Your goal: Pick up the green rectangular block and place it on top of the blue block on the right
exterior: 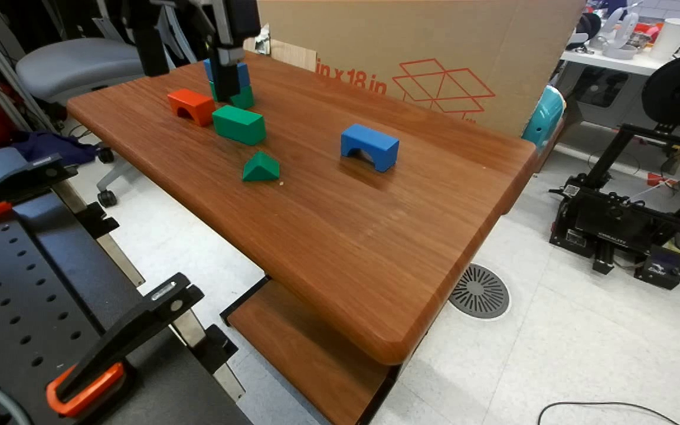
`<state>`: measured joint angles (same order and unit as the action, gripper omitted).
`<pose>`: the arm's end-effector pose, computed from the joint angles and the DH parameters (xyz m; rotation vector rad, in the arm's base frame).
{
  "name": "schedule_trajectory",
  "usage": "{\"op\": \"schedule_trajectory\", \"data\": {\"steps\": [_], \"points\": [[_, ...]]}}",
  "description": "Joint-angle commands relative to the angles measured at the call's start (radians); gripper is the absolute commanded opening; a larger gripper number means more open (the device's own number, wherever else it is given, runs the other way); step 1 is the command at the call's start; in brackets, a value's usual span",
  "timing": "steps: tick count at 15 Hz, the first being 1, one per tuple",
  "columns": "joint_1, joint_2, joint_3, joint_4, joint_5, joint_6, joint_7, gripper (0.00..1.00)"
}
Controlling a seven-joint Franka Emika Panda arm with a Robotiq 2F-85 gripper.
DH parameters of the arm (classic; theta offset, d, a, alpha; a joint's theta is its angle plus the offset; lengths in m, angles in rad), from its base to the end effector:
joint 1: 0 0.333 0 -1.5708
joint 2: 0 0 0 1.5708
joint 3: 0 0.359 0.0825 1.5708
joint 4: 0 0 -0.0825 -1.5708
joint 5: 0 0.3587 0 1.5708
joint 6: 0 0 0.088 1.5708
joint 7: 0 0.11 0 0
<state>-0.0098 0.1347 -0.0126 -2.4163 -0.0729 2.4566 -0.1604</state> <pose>0.4754 -0.0107 0.3079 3.0866 0.3045 -0.1523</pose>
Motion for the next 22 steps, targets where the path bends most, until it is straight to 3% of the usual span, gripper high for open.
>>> {"op": "schedule_trajectory", "data": {"steps": [1,9,22], "points": [[0.003,0.099,0.013,0.077,0.006,0.03,0.014,1.0],[0.013,0.177,0.036,0.116,0.001,0.074,0.027,1.0],[0.064,0.247,0.014,0.157,-0.066,0.139,0.147,1.0]]}}
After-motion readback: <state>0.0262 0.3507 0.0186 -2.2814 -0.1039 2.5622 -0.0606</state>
